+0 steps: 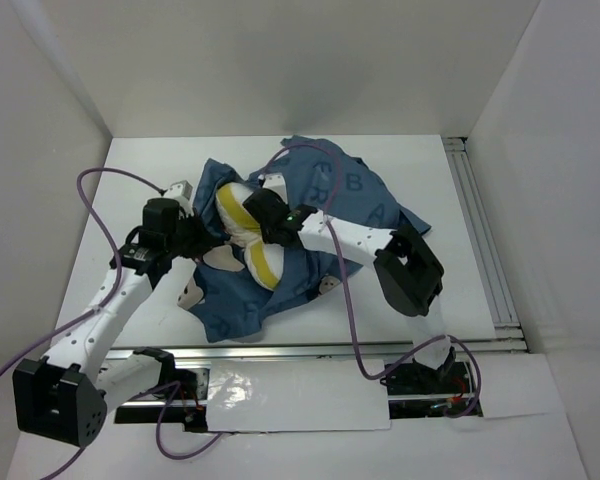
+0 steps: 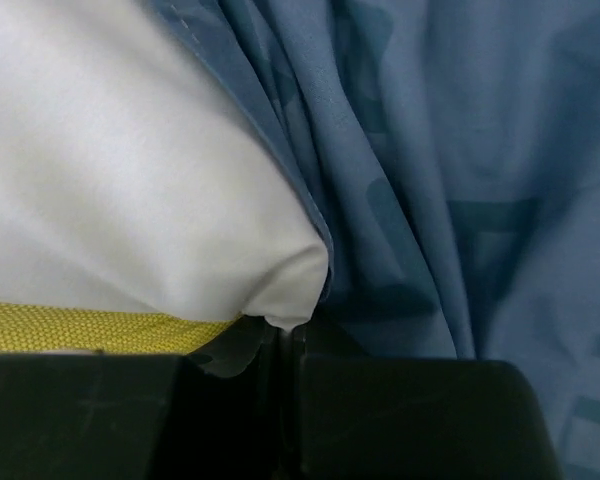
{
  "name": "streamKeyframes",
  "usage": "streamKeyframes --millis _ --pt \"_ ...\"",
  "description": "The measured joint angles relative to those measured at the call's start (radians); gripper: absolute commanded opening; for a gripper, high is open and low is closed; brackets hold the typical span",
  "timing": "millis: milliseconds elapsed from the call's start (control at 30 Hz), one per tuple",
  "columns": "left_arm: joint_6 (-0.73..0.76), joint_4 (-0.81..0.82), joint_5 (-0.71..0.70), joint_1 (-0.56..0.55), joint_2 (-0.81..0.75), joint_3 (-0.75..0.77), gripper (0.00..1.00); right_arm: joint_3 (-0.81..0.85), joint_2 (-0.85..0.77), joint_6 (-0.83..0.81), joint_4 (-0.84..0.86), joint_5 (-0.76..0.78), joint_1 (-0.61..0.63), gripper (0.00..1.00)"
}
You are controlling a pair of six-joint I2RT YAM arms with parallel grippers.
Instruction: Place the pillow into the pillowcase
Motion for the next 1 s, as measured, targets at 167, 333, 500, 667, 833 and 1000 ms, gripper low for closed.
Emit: streamKeyframes --millis 167,333,500,667,833,1000 --pt "-0.081 -0.084 -0.140 0.014 0.081 0.055 0.67 -0.034 0.029 -0.018 0.059 -0.109 0.000 0.00" --pt "-0.147 -0.115 -0.221 0.026 0.115 0.103 0.97 -0.089 0.037 -0.062 0.122 -0.235 -0.054 0.00" --pt "-0.161 -0.077 -0.220 -0.038 0.103 0.036 0.98 -0.123 0.031 -0.082 0.192 -0.410 -0.101 0.00" --pt "-0.177 0.035 -0.167 -0.216 0.132 -0.079 0.93 -0.150 0.022 -0.085 0.236 -0.549 -0.145 0.00" --pt "-0.251 0.104 -0.192 -0.314 0.262 -0.095 0.80 -0.161 0.017 -0.082 0.253 -0.616 -0.164 0.00" --pt "-0.341 0.100 -0.252 -0.327 0.377 -0.069 0.70 -0.164 0.013 -0.082 0.257 -0.632 -0.167 0.00"
